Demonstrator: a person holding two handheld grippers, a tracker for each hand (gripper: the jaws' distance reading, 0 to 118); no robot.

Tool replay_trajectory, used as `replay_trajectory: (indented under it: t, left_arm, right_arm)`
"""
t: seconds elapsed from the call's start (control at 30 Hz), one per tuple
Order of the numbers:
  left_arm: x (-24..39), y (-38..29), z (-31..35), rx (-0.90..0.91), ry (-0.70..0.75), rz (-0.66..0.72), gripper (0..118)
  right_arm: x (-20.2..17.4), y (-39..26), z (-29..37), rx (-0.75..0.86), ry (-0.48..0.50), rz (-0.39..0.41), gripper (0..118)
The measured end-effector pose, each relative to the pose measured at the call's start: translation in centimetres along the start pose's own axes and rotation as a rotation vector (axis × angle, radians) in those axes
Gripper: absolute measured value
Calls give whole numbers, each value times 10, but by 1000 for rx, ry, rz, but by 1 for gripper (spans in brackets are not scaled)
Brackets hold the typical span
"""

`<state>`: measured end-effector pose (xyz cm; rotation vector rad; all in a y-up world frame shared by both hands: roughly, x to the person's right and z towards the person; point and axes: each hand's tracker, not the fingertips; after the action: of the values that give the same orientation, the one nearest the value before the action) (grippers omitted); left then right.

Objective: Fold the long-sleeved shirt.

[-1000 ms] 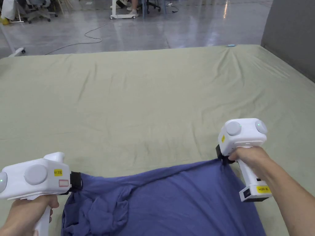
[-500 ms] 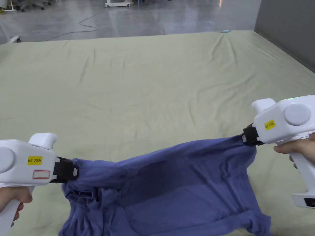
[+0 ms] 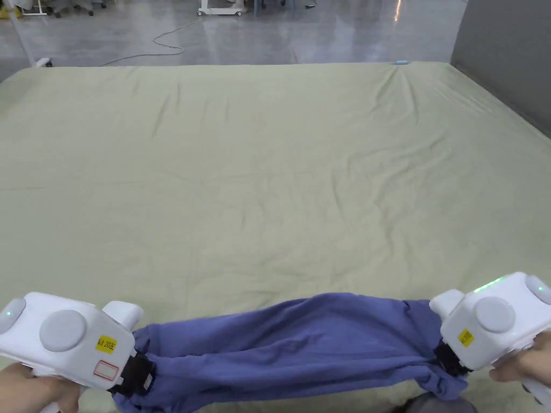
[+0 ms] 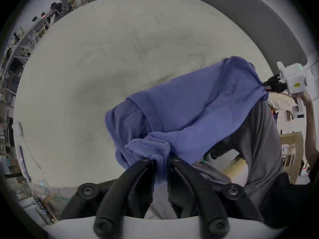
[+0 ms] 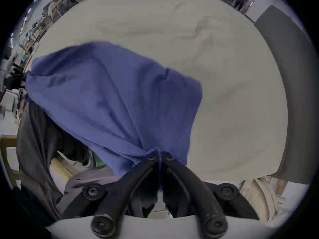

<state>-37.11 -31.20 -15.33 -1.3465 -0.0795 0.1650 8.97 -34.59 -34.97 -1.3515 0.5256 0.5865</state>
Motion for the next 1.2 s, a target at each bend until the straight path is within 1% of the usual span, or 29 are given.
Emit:
replay_trajectory:
  t: [0.03,0.07,0.1,0.13,0.17,0.2,0.23,0.3,0.33,0.37,0.4,0.43,0.47,0.5,0.53,0.57,0.63,0.77,0.8,0.83,0.87,0.9,0.93,0.97,1.03,1.1,1.13,1.2]
  left_arm:
    - [-2,0,-1,16,-11,33,7]
    - [-5,-1,1,35,-25,61,7]
    - [-6,-4,6,56,-33,85,15]
    - [-7,-5,11,78,-27,99,49]
    - [-9,-7,17,105,-1,104,85]
    - [-10,-9,23,127,2,99,111]
    - [-9,-11,31,159,-10,97,118]
    - [-9,-12,53,248,-55,128,118]
    - [-10,-10,59,257,-71,144,115]
    - [-9,-7,65,263,-69,166,101]
    - [-8,-6,71,300,-54,179,65]
    - [-6,-5,74,352,-39,160,49]
    - [-3,-4,76,388,-12,137,49]
    - [1,-1,73,409,51,140,3]
    - [5,1,71,423,125,147,0]
    - [7,3,69,438,140,125,0]
    - [8,4,67,439,109,141,0]
    - [-17,0,63,431,-39,241,0]
    - [-30,-3,58,410,-115,266,0]
    - [-41,-8,53,393,-168,309,4]
    - [-64,-12,39,381,-216,362,26]
    - [-75,-16,33,371,-243,403,65]
    - [-86,-23,23,358,-277,434,108]
    - [-98,-31,11,354,-335,469,118]
    - [-111,-44,2,363,-435,535,118]
    - [-126,-50,-21,319,-533,615,118]
    - [-115,-57,-25,326,-579,650,118]
    - [-115,-59,-42,306,-665,687,118]
  right_arm:
    - [4,0,0,25,-1,-32,1]
    - [7,1,5,37,8,-50,7]
    - [10,0,12,63,15,-55,24]
    - [12,0,17,99,10,-60,58]
    - [13,-3,27,126,-15,-56,78]
    - [13,-3,36,146,-45,-55,85]
    - [14,-1,46,175,-67,-62,85]
    - [10,2,73,255,-75,-84,84]
    - [8,5,82,284,-68,-95,77]
    - [4,10,91,307,-54,-116,60]
    - [-2,15,98,325,-53,-134,43]
    - [-8,18,105,347,-44,-140,32]
    - [-16,25,108,373,-35,-124,32]
    - [-22,31,108,395,-44,-121,0]
    - [-28,36,109,397,-65,-127,0]
    - [-40,41,112,389,-81,-116,0]
    - [-49,47,110,403,-97,-119,0]
    - [-58,46,106,419,-40,-130,0]
    - [-61,42,106,425,-19,-121,0]
    - [-67,40,105,425,-4,-117,0]
    - [-70,37,105,426,13,-116,0]
    - [-72,34,104,435,31,-117,0]
    - [-74,31,103,452,61,-117,0]
    - [-74,34,91,443,85,-129,0]
    - [-77,31,86,434,105,-136,0]
    - [-83,32,79,425,113,-132,0]
    - [-85,32,77,417,115,-130,0]
    - [-86,30,74,406,116,-123,0]
